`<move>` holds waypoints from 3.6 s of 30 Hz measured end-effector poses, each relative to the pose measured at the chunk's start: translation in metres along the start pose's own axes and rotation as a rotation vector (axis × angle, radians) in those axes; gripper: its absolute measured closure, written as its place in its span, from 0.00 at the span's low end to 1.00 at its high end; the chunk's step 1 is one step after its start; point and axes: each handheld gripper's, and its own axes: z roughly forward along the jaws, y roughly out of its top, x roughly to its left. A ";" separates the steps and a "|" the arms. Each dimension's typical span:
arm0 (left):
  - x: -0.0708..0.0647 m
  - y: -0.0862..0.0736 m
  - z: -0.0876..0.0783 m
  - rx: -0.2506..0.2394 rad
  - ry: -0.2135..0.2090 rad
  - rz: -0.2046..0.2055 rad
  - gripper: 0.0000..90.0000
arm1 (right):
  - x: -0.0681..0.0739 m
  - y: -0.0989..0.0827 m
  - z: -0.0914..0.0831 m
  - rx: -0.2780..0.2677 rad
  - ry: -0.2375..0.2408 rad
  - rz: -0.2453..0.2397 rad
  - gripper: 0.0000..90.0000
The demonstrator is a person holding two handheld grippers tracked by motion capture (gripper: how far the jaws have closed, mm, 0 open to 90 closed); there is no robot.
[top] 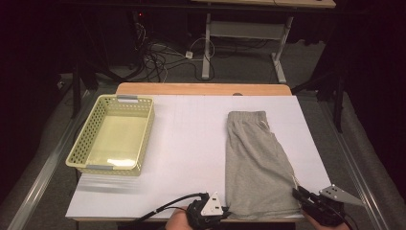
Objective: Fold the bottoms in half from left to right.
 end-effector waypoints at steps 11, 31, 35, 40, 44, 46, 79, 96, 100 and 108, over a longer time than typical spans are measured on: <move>-0.006 0.003 -0.019 -0.015 -0.015 0.016 0.93 | 0.003 0.001 -0.024 -0.049 -0.021 -0.039 0.97; 0.001 0.001 -0.020 -0.068 -0.050 -0.054 0.47 | -0.009 -0.003 -0.026 -0.041 -0.056 -0.028 0.96; 0.012 0.003 -0.026 -0.104 -0.023 -0.086 0.41 | -0.011 -0.004 -0.026 -0.041 -0.054 -0.019 0.96; 0.043 0.016 -0.019 -0.109 -0.009 -0.190 0.36 | -0.010 -0.005 -0.024 -0.037 -0.041 -0.012 0.84; 0.071 0.036 0.004 -0.075 0.080 -0.243 0.36 | -0.009 -0.004 -0.025 -0.040 -0.038 -0.007 0.80; 0.082 0.046 0.017 -0.025 0.140 -0.250 0.36 | -0.009 -0.005 -0.024 -0.039 -0.037 -0.006 0.79; 0.110 0.031 0.004 -0.010 0.234 -0.236 0.95 | -0.006 -0.006 -0.011 -0.004 -0.008 0.000 0.69; 0.002 -0.012 -0.017 0.020 0.048 -0.108 0.68 | 0.004 -0.009 -0.008 0.041 -0.004 -0.064 0.98; 0.001 -0.013 -0.016 0.004 0.016 -0.088 0.92 | 0.009 -0.012 -0.025 0.021 -0.011 -0.072 0.98; -0.001 -0.023 -0.039 -0.009 0.008 -0.120 0.93 | 0.009 0.008 -0.018 -0.041 0.011 -0.052 0.81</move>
